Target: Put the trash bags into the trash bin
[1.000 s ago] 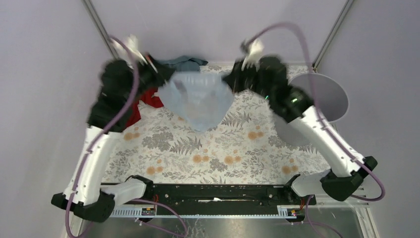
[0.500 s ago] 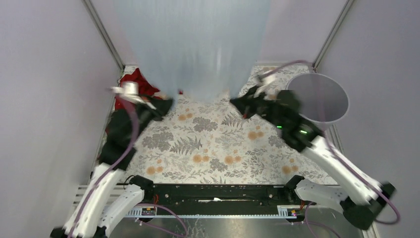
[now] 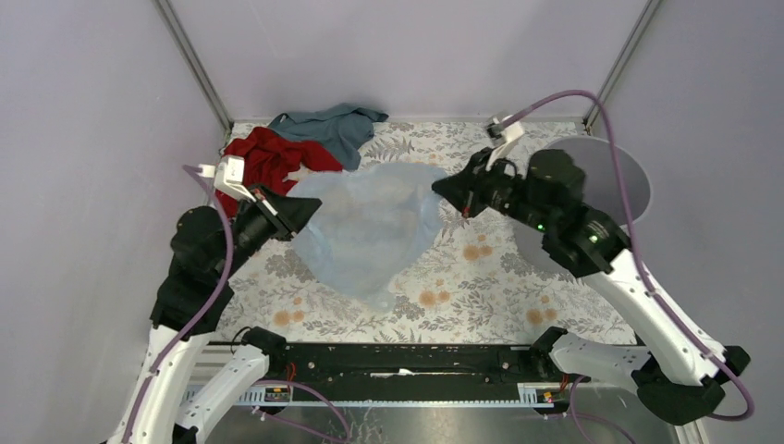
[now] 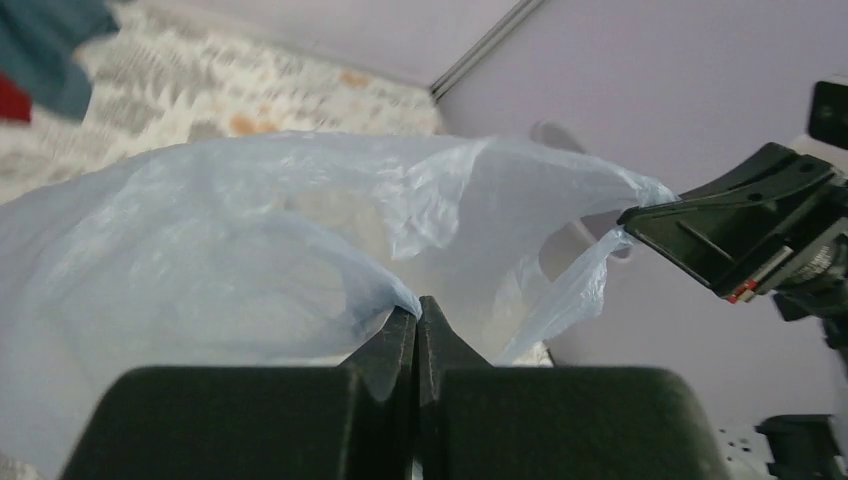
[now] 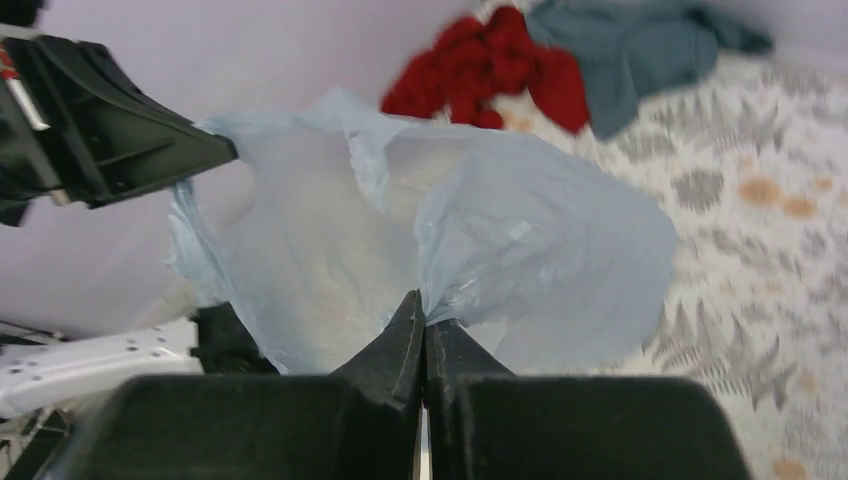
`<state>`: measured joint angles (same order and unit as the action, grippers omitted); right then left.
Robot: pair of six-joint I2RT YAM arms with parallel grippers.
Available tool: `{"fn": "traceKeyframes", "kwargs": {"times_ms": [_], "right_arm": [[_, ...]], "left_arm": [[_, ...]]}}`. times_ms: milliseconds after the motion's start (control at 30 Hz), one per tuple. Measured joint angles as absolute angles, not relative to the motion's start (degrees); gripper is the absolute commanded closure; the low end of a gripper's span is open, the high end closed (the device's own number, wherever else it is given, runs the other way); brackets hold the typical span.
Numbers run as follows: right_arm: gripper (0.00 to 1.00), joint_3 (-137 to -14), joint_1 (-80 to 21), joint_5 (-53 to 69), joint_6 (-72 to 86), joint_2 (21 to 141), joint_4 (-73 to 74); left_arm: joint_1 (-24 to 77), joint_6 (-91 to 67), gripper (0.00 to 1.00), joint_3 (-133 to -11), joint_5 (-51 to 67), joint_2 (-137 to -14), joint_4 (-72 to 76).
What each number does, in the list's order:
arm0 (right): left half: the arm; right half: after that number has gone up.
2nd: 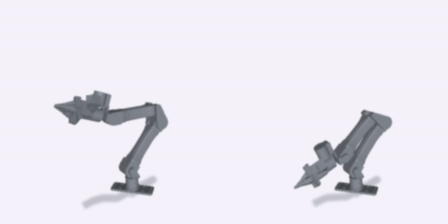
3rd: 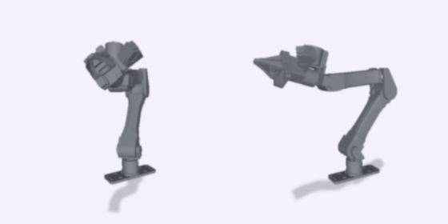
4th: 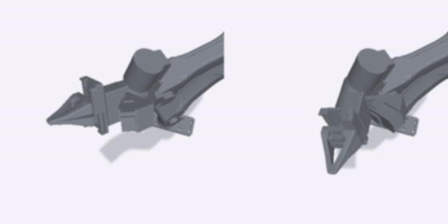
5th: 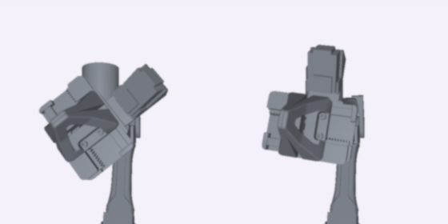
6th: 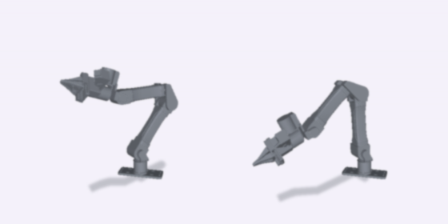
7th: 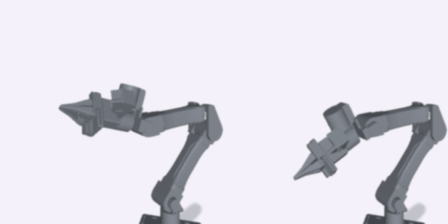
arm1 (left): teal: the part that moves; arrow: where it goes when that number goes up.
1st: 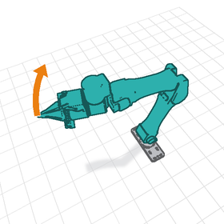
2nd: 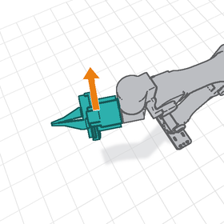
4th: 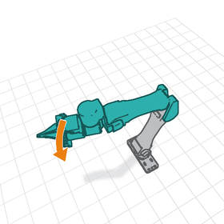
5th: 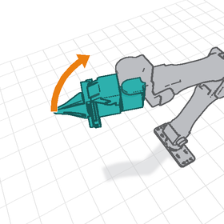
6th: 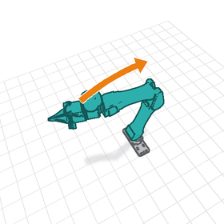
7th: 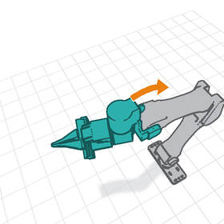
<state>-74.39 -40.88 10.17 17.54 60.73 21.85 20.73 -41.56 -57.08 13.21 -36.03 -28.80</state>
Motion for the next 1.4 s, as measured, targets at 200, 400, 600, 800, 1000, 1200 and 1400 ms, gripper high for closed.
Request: {"fn": "traceKeyframes", "kwargs": {"times_ms": [200,400,600,800,1000,1200,1400], "right_arm": [[0.97,-72.51,-40.88,12.71,18.87,57.14,17.43],[0.89,-66.06,-40.88,16.27,22.00,63.26,17.76],[0.33,-64.82,-40.88,18.35,24.32,64.42,18.44],[0.00,-75.50,-40.91,9.04,19.59,64.31,32.45],[0.00,-84.68,-40.88,-18.44,16.64,61.47,43.42],[0.00,-86.08,-35.75,-40.10,16.21,65.43,50.30],[0.17,-86.80,-26.76,-42.24,14.00,78.28,51.16]], "left_arm": [[20.73,-40.77,1.00,-62.35,14.63,-35.64,-27.03],[20.73,-40.40,1.00,-62.52,13.08,-34.44,-32.40],[20.73,-37.21,1.00,-67.57,6.17,-34.17,-39.72],[20.73,-32.95,1.00,-67.59,-5.82,-33.82,-42.35],[20.73,-30.85,1.00,-61.04,-12.34,-31.88,-40.49],[20.73,-30.00,1.00,-59.42,-12.64,-32.32,-38.81],[20.73,-30.22,1.00,-59.46,-11.31,-34.59,-36.27]]}}
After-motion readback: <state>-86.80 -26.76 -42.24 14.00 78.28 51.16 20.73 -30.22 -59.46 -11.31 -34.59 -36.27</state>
